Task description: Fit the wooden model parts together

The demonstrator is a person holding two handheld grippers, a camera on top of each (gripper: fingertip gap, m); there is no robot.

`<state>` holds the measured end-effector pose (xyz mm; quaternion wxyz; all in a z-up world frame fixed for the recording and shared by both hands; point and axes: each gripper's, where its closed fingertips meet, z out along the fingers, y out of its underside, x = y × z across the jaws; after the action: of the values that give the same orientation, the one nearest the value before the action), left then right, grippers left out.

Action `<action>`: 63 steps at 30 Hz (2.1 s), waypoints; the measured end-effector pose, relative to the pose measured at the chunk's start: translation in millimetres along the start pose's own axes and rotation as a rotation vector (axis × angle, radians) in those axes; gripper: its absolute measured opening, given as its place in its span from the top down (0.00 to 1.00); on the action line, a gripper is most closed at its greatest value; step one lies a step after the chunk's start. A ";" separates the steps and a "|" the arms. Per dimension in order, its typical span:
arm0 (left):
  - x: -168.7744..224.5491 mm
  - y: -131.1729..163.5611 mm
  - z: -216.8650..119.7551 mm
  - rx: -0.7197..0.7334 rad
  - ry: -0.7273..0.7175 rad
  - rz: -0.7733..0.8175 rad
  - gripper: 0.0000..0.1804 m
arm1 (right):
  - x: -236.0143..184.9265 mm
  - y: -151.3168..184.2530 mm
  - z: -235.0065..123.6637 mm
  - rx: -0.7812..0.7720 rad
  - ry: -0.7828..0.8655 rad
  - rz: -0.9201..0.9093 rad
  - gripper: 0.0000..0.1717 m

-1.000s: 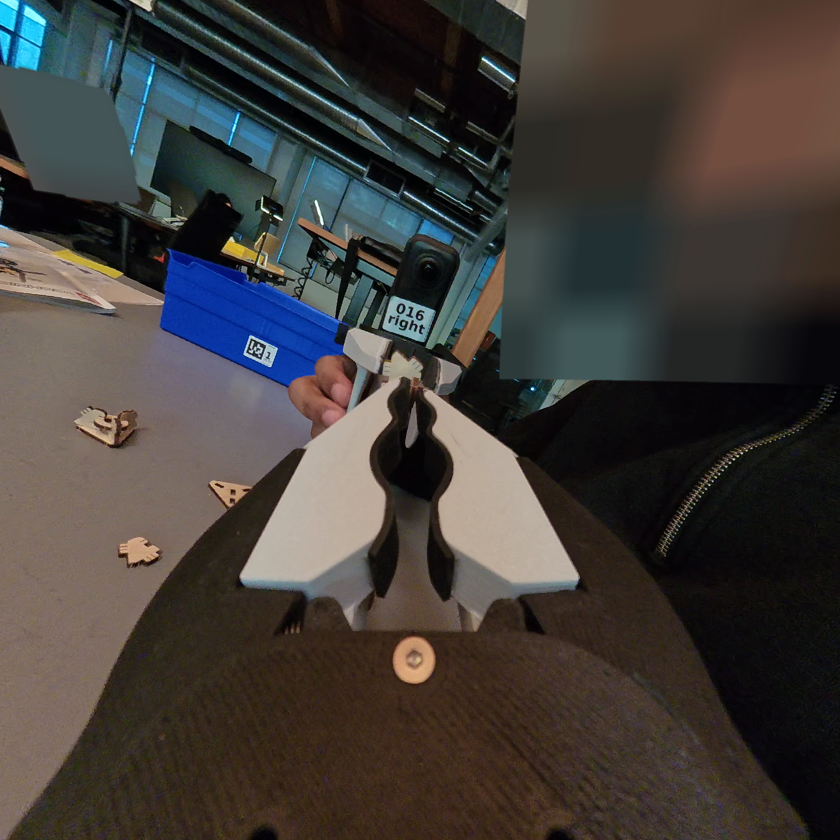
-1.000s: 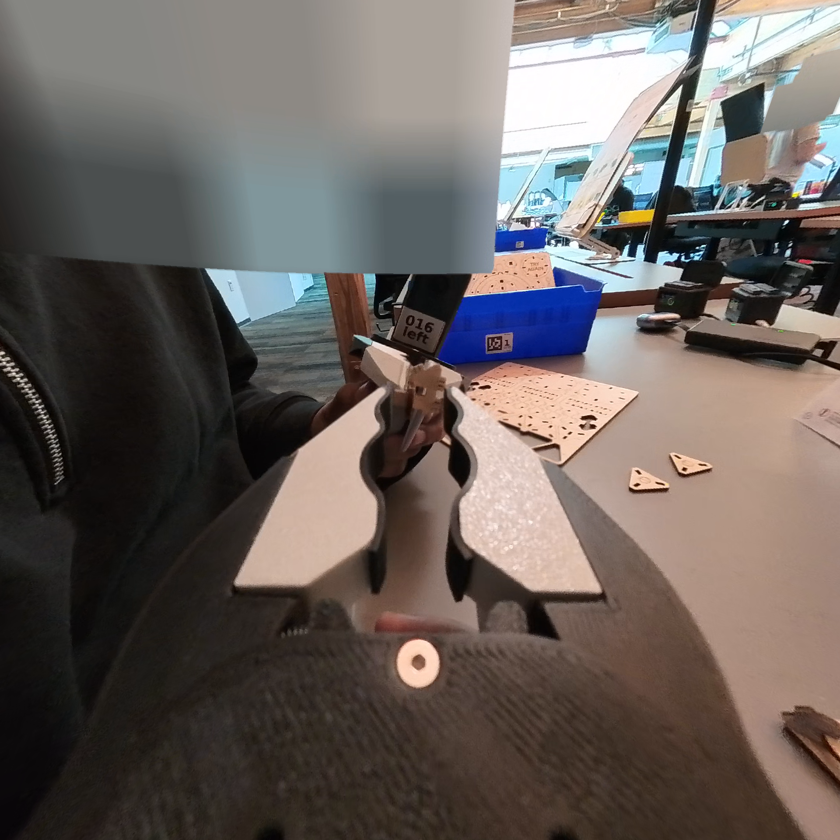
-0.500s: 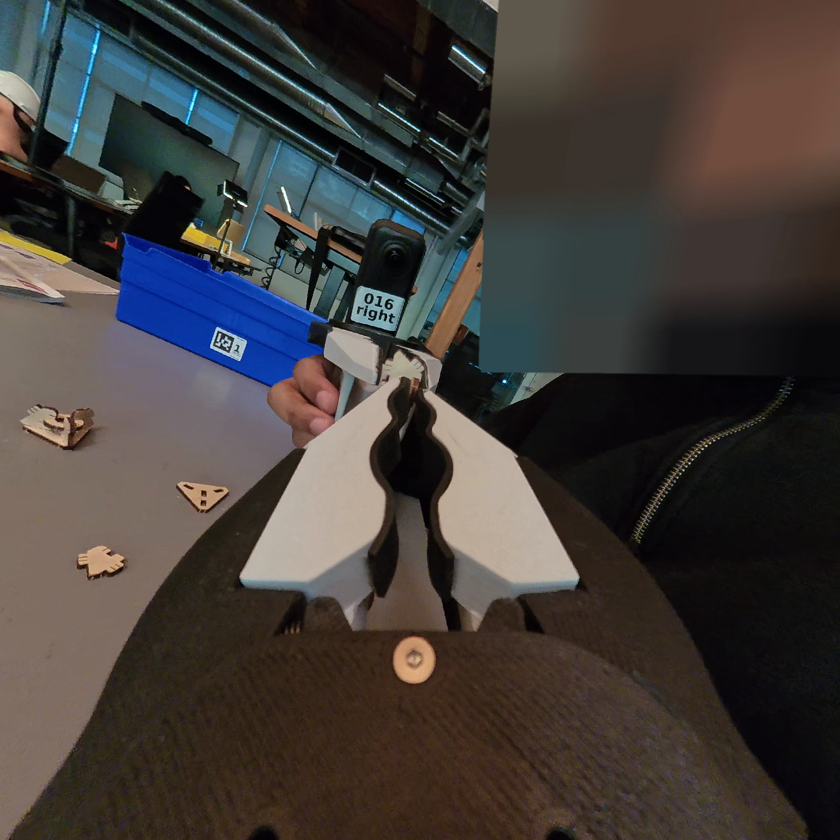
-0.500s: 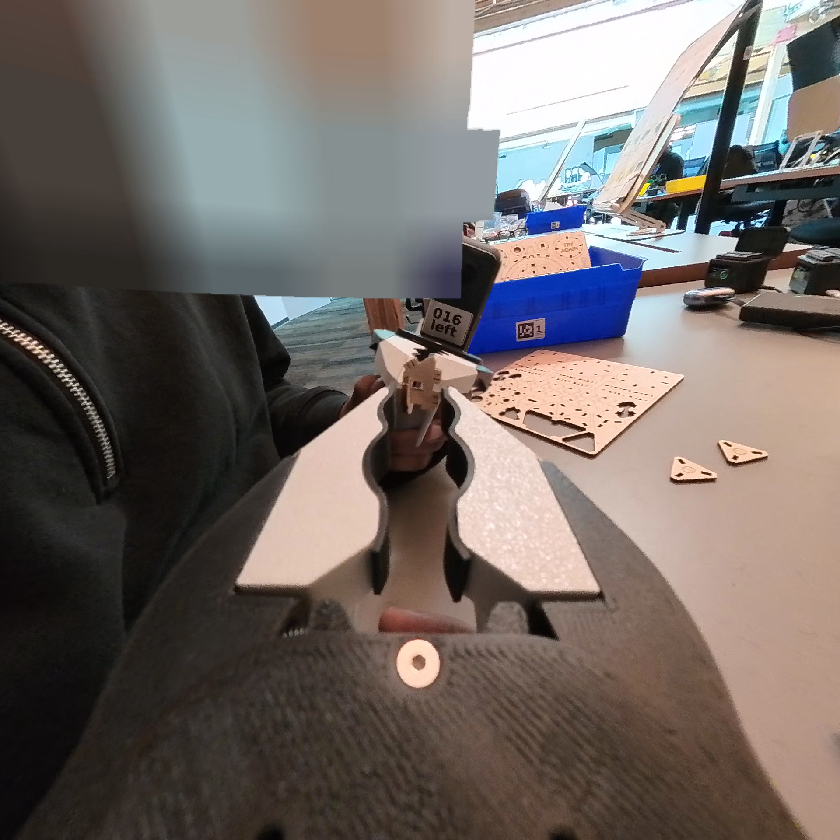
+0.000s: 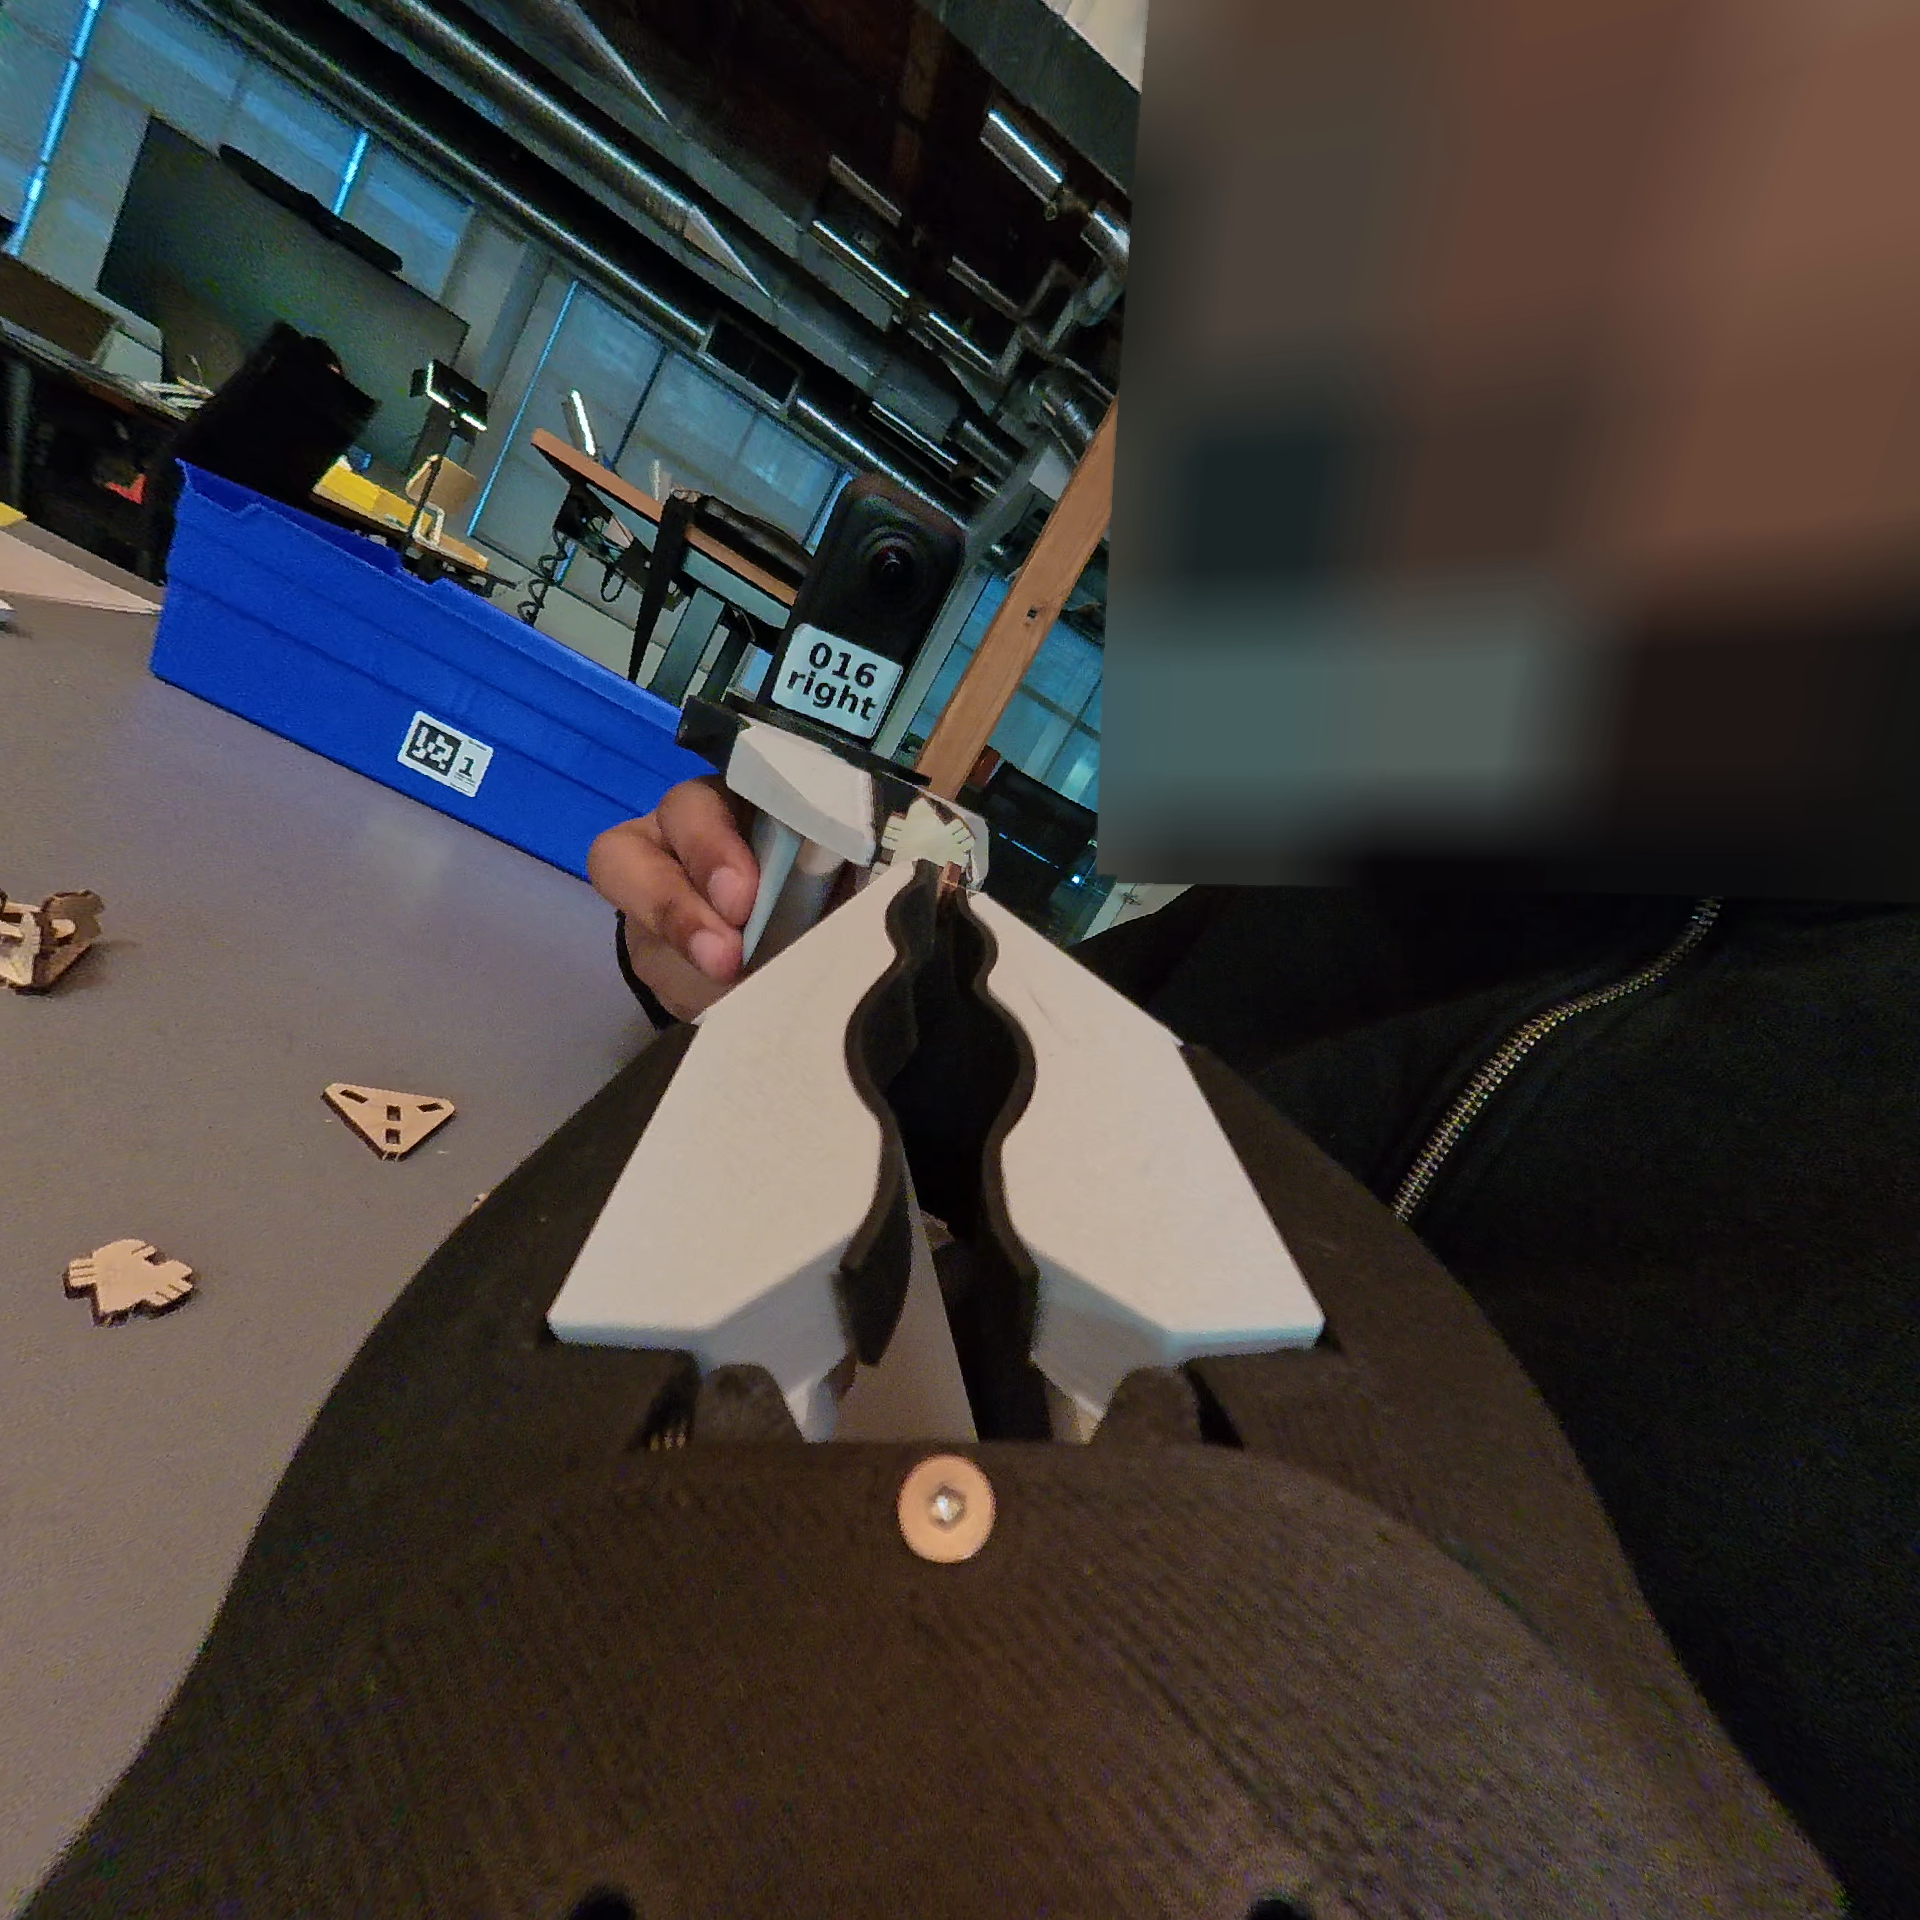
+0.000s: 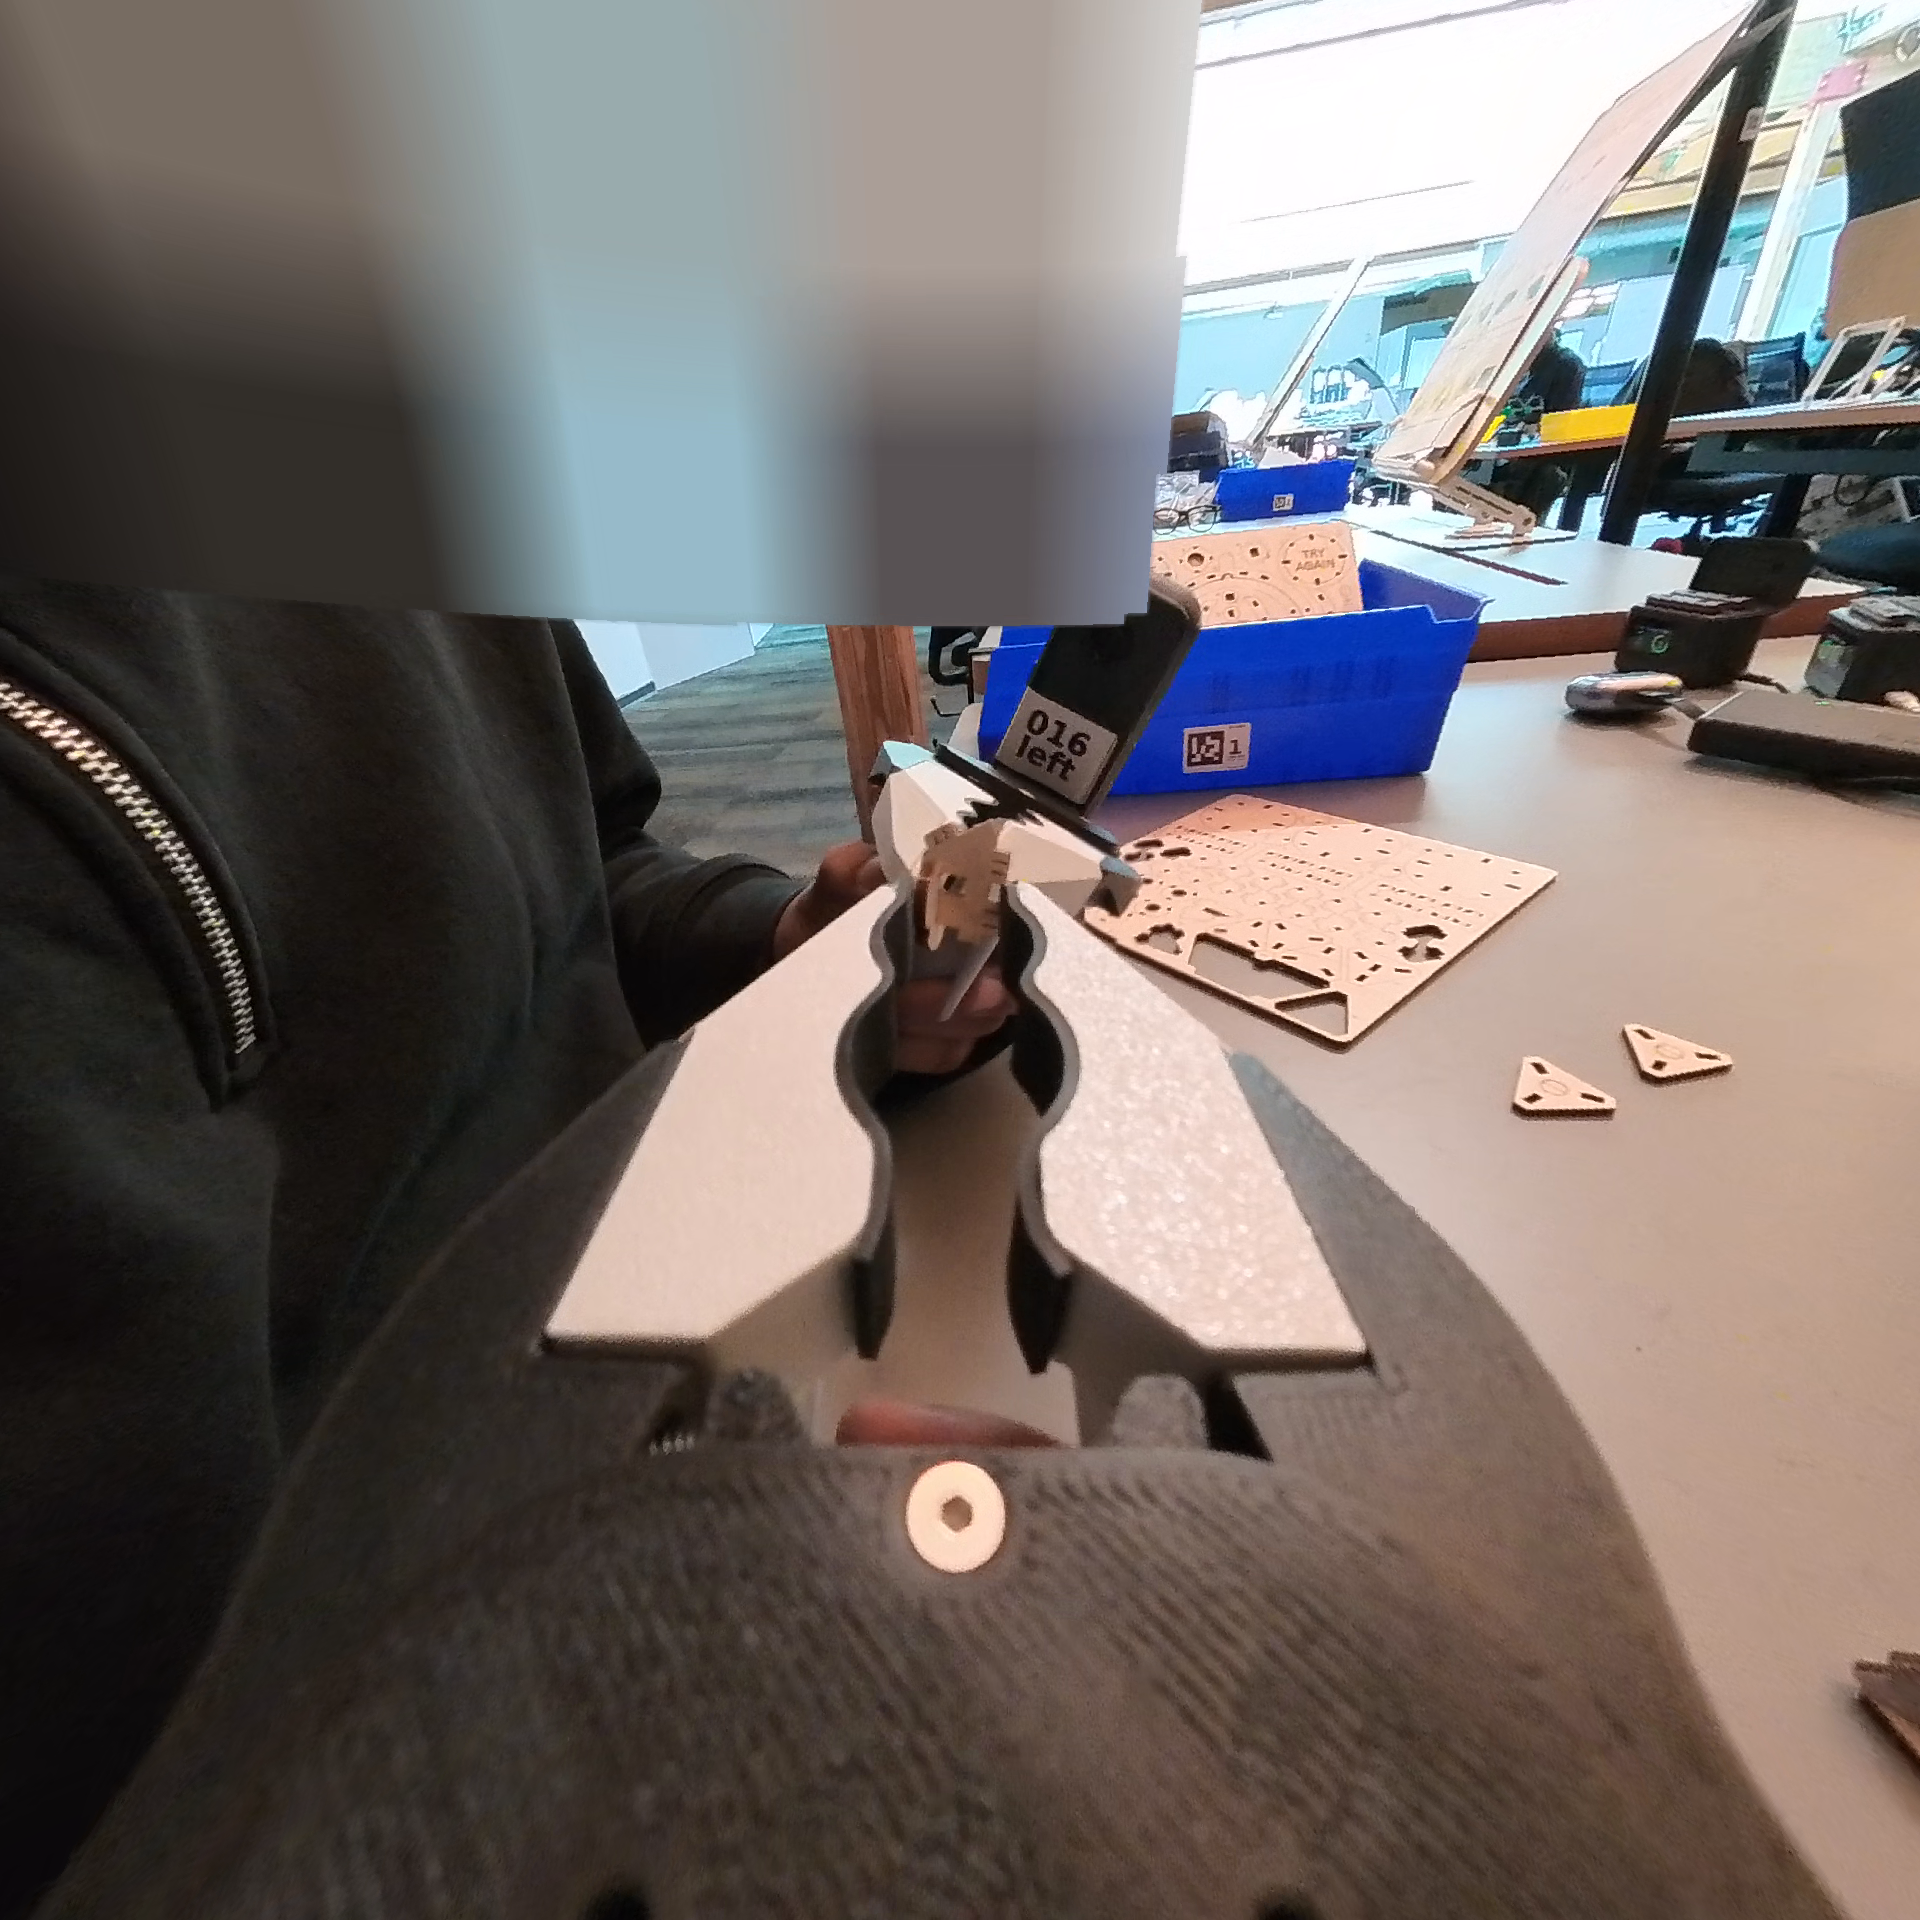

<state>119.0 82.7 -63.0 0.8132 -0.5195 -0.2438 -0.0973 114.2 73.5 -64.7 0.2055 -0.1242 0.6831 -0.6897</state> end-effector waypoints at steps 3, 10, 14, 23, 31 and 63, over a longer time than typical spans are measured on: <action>-1.9 0.4 -0.5 0.002 0.007 -0.032 1.00 | 1.4 1.3 -0.2 -0.013 0.002 -0.001 0.92; -4.7 2.2 -0.7 -0.012 -0.010 -0.032 1.00 | 3.2 4.1 -0.9 -0.035 -0.007 0.025 0.92; -6.5 2.6 -1.4 -0.018 -0.034 -0.012 1.00 | 4.7 5.7 -0.8 -0.045 -0.009 0.049 0.92; -13.2 1.6 -3.7 -0.010 -0.078 -0.016 1.00 | 11.1 8.3 -0.7 -0.053 0.014 0.071 0.93; -13.8 1.7 -3.3 -0.016 -0.094 0.014 1.00 | 11.3 8.0 -0.9 -0.038 -0.006 0.110 0.93; -4.9 -7.4 -3.6 0.051 -0.056 0.006 0.95 | 4.1 -7.6 3.3 0.155 -0.111 0.165 0.92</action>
<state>112.8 75.8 -60.8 0.8193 -0.5018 -0.2673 -0.0737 111.2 68.6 -57.4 0.3080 -0.0895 0.6233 -0.7131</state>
